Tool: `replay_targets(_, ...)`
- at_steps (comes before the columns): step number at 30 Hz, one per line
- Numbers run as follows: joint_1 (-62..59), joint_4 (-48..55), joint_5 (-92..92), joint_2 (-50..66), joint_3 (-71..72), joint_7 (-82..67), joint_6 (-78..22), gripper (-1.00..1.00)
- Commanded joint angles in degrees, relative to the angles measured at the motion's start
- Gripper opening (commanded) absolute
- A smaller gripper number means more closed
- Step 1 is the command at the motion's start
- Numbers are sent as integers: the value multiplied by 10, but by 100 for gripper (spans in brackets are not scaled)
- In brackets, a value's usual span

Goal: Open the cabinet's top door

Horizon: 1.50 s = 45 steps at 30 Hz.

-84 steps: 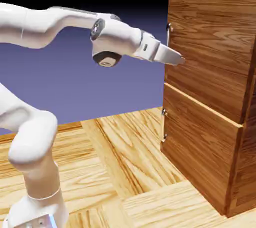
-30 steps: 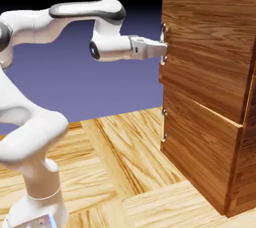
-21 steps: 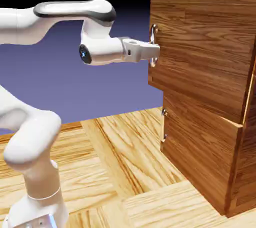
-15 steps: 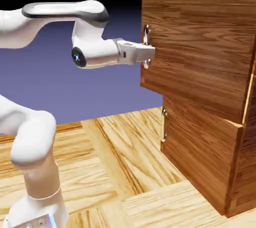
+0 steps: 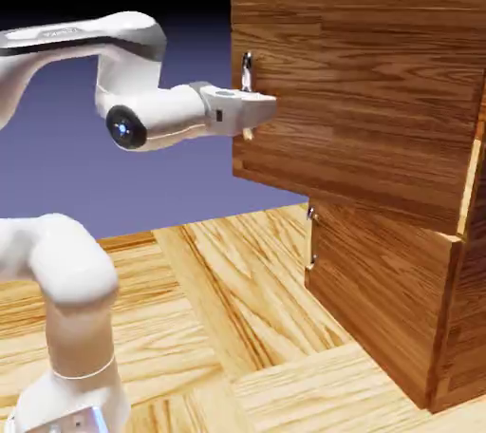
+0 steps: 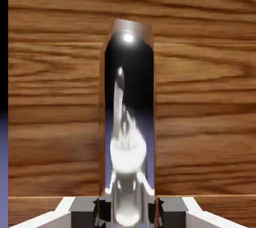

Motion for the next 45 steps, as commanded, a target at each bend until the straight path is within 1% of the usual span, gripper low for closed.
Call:
replay_targets(1, 4, -8, -24, -11, -9, 18, -3, -100)
replay_targets(5, 3, -38, -124, -58, -40, 89, -34, -100)
replay_targets(9, -22, -63, -224, -108, -79, 155, -95, -100)
replay_targets(15, -85, -81, -372, -175, -177, 221, -232, -100)
replay_targets(20, -127, -65, -478, -195, -281, 240, -352, -100)
replay_targets(28, -129, 21, -619, -170, -447, 244, -538, -100)
replay_targets(33, -73, 119, -695, -142, -545, 245, -659, -100)
replay_targets(36, -65, 170, -693, -93, -574, 218, -731, -100)
replay_targets(40, 3, 253, -729, -80, -628, 225, -806, -100)
replay_targets(42, 40, 269, -762, -114, -639, 255, -806, -100)
replay_targets(45, 72, 259, -804, -176, -634, 304, -775, -100)
